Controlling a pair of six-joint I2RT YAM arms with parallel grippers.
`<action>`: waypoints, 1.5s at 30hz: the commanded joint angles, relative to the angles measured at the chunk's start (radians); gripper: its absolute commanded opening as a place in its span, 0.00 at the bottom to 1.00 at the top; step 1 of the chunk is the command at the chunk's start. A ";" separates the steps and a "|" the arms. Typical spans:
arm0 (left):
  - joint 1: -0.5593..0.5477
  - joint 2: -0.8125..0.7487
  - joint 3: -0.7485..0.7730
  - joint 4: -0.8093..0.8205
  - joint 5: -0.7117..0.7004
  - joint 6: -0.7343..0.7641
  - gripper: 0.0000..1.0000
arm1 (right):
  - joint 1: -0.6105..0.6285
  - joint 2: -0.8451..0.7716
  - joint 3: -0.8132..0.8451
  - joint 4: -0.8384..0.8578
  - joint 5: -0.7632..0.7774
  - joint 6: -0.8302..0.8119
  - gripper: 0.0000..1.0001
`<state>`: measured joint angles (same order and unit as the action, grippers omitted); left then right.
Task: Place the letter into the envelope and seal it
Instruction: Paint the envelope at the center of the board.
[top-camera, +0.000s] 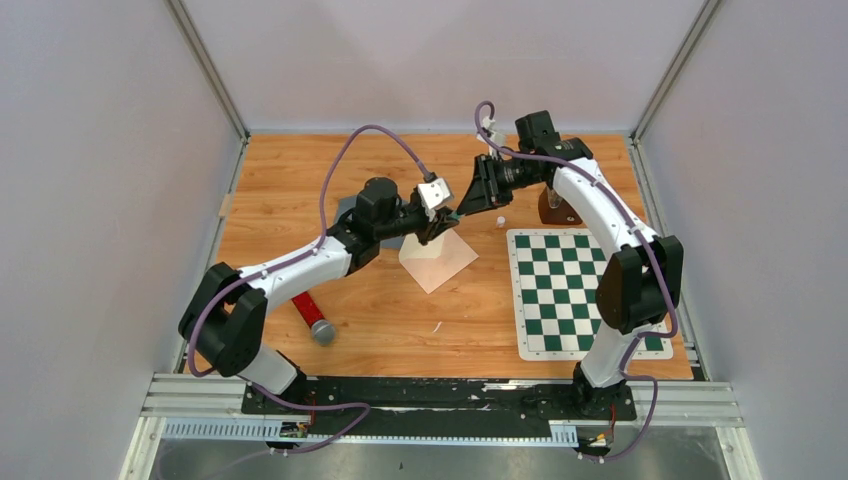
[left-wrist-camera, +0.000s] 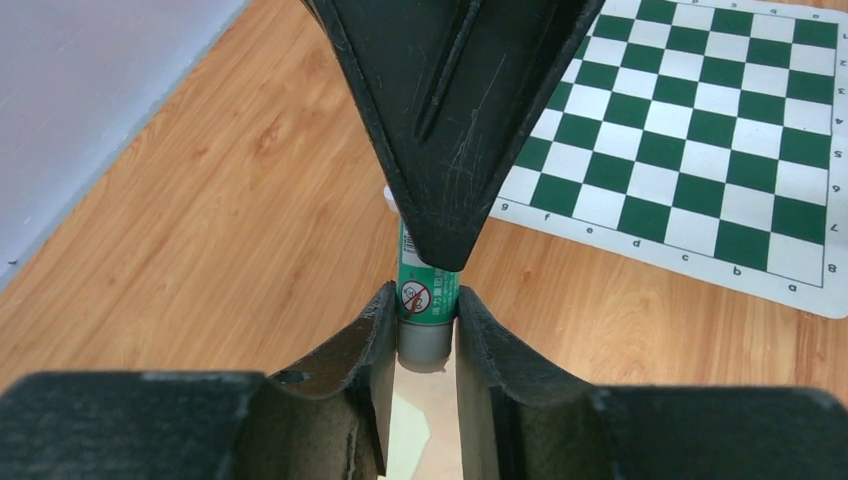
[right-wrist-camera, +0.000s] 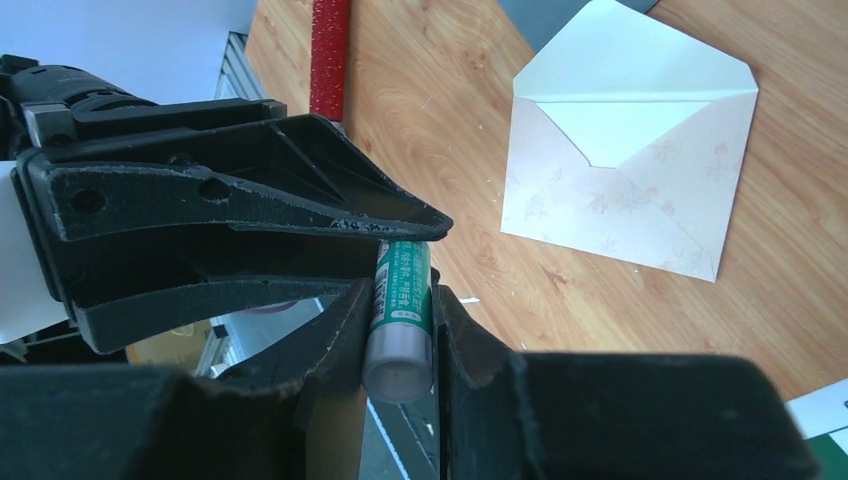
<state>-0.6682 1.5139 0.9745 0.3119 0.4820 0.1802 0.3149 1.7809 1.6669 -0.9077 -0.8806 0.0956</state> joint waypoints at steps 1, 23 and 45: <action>0.004 -0.029 0.029 -0.031 -0.078 -0.011 0.39 | 0.017 0.000 0.017 -0.015 0.104 -0.102 0.00; 0.226 0.007 -0.334 0.130 0.293 -0.366 0.00 | 0.288 0.113 0.022 -0.050 0.660 -0.418 0.00; 0.304 0.436 -0.256 0.435 0.387 -0.820 0.00 | 0.336 0.274 0.114 -0.071 0.605 -0.415 0.00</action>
<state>-0.3698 1.9404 0.6949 0.7261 0.8783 -0.6109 0.6304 2.0308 1.7298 -0.9836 -0.2501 -0.3122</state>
